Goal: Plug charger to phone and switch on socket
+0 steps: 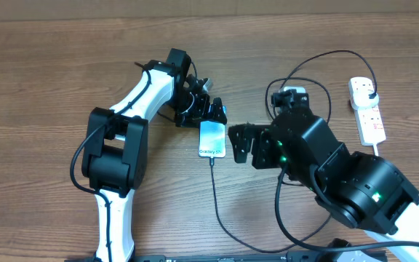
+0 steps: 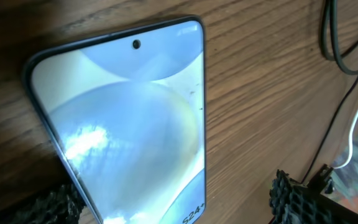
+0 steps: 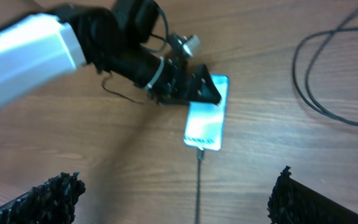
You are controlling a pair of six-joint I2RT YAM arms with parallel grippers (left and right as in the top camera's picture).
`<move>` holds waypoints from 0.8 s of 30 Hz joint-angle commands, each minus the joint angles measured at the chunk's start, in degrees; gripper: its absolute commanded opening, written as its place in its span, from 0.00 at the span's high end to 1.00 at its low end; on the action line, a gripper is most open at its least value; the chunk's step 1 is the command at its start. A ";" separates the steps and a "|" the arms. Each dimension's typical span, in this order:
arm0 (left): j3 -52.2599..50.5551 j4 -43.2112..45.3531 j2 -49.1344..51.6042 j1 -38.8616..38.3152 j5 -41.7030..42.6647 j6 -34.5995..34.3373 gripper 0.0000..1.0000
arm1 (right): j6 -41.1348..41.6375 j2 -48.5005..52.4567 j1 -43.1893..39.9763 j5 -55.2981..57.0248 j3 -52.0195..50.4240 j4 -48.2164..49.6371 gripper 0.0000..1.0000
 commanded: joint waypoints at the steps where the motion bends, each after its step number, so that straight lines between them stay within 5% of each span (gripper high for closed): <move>1: -1.86 0.04 3.54 0.37 -9.86 1.07 0.00 | 0.90 -0.20 -0.15 1.77 0.85 1.29 0.00; 6: -1.68 -1.16 3.52 0.57 -17.31 0.90 0.00 | 0.98 1.57 -0.15 9.57 0.85 2.43 0.00; 13: 0.66 -6.23 -5.11 5.42 -21.38 -2.58 0.00 | 11.65 0.55 -8.76 8.81 1.75 -3.19 0.55; 19: 1.18 -2.82 -26.10 10.64 -22.05 -4.39 0.00 | 9.46 2.32 -30.58 5.49 1.73 -8.68 0.92; 24: 1.18 -2.36 -41.97 10.43 -31.23 -6.47 0.00 | 2.27 8.46 -49.94 -2.97 1.73 -6.71 0.96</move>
